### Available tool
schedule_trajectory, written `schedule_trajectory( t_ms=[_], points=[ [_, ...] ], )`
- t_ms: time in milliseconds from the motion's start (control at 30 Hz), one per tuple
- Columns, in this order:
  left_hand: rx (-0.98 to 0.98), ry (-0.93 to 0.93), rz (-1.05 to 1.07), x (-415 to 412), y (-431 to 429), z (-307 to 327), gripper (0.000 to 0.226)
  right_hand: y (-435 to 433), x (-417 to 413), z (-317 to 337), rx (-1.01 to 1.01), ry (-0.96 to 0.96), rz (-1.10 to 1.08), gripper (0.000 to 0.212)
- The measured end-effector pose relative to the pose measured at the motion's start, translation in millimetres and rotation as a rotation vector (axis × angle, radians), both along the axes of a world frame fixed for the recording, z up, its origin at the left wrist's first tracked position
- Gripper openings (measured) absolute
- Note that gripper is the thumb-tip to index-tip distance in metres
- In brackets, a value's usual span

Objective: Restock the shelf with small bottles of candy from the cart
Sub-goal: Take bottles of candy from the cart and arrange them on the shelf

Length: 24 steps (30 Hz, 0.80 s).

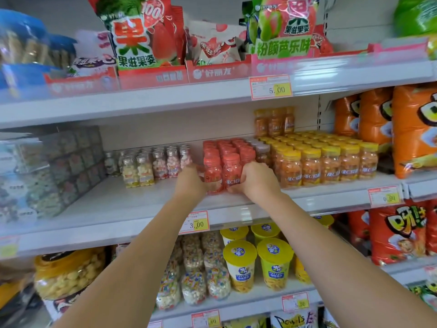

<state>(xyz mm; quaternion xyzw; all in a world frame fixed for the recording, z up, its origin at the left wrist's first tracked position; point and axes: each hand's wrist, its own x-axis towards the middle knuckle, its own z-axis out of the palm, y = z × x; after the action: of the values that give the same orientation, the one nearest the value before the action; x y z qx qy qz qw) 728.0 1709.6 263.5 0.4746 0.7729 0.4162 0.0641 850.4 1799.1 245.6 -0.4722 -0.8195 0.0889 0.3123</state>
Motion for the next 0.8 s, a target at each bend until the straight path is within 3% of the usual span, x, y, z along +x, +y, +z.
schedule_trajectory(
  t_ms=[133,300,433,667,800],
  points=[
    [-0.057,0.025,0.059,1,8,-1,0.036,1,1,0,-0.007,-0.010,0.041,0.023],
    [-0.064,0.048,0.080,1,12,0,0.041,-1,12,8,0.046,0.002,0.028,0.042],
    [-0.051,0.015,0.067,4,13,-1,0.036,6,14,7,-0.040,0.029,0.057,0.063],
    [-0.034,0.021,0.079,6,14,-2,0.037,9,12,4,-0.133,0.165,0.088,0.065],
    [-0.016,0.011,0.089,6,15,-4,0.041,10,11,-1,-0.132,0.217,0.064,0.049]
  ],
)
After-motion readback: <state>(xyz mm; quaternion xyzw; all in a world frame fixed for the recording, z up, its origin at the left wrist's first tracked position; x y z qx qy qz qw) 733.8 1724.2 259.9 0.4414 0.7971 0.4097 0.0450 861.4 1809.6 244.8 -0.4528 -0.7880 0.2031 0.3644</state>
